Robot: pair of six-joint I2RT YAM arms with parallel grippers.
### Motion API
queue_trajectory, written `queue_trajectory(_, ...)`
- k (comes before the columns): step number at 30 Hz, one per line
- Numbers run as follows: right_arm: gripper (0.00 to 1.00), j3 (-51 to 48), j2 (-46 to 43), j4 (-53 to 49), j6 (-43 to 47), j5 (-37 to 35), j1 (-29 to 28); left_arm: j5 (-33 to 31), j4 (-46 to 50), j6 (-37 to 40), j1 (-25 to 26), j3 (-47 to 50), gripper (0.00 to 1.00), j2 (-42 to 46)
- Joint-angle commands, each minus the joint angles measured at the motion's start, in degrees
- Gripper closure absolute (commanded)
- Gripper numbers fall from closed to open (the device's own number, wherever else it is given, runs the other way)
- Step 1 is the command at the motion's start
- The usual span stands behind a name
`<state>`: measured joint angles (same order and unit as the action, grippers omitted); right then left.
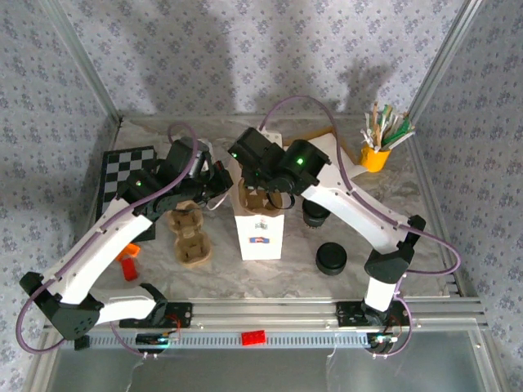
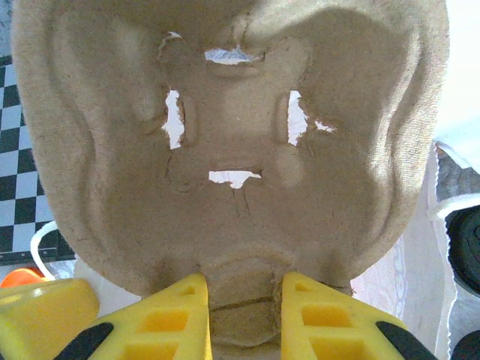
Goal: Pack the takeout coffee
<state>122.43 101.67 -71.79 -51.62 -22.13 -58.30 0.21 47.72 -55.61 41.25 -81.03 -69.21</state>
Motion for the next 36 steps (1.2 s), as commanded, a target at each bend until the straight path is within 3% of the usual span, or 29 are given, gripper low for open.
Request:
queue_trajectory(1,0.78,-1.02,-0.82,-3.01,-1.08,-1.66,-0.23,-0.13,-1.46,0.55,-0.2,-0.75,0.99,0.98)
queue_trajectory(10,0.78,-1.17,0.25,-5.76,-2.17,-1.21,-0.3,0.66,-2.01,1.01,-0.17,-1.68,1.0,0.12)
queue_trajectory(36,0.77,11.23,7.39,-4.12,4.71,-4.48,3.24,4.62,-0.39,2.05,-1.37,-1.78,1.0,-0.15)
